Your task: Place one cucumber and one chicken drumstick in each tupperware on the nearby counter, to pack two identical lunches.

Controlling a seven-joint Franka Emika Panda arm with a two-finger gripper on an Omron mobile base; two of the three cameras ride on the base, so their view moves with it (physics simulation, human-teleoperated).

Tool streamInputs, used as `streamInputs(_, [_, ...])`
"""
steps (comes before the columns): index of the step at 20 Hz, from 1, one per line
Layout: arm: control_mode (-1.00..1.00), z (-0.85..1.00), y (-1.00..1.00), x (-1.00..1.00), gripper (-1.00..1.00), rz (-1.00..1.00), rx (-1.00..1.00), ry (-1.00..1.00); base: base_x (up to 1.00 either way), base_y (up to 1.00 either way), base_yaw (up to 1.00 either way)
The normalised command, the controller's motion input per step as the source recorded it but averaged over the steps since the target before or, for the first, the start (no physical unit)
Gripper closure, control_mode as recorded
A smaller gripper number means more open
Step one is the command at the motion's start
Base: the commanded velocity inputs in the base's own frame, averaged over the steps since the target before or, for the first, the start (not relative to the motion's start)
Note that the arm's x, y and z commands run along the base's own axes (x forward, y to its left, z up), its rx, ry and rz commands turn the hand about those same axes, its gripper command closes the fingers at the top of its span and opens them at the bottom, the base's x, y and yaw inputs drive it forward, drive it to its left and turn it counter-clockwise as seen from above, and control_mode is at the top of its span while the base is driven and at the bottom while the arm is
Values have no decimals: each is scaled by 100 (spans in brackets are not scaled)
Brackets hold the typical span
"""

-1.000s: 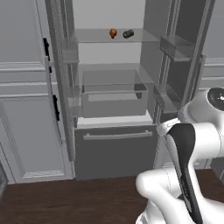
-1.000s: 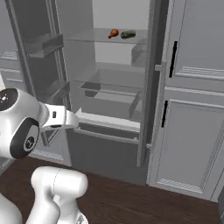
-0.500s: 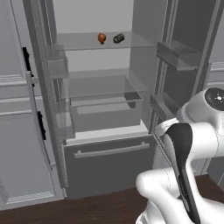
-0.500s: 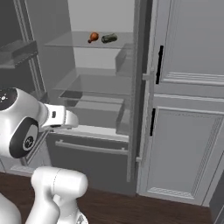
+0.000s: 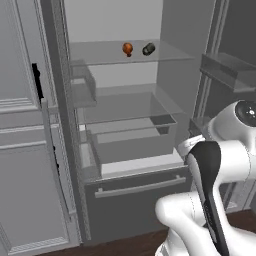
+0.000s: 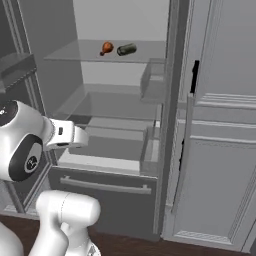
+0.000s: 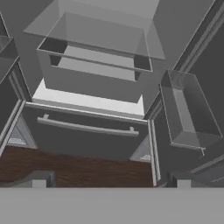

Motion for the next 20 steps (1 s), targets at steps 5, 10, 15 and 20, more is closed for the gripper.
streamInputs(5, [100, 0, 0, 0, -100, 0, 0, 0, 98, 11, -6])
streamInputs(10, [100, 0, 0, 0, -100, 0, 0, 0, 57, 33, -7])
streamInputs(15, [100, 0, 0, 0, -100, 0, 0, 0, 9, 19, -10])
streamInputs(20, [100, 0, 0, 0, -100, 0, 0, 0, 2, 2, -2])
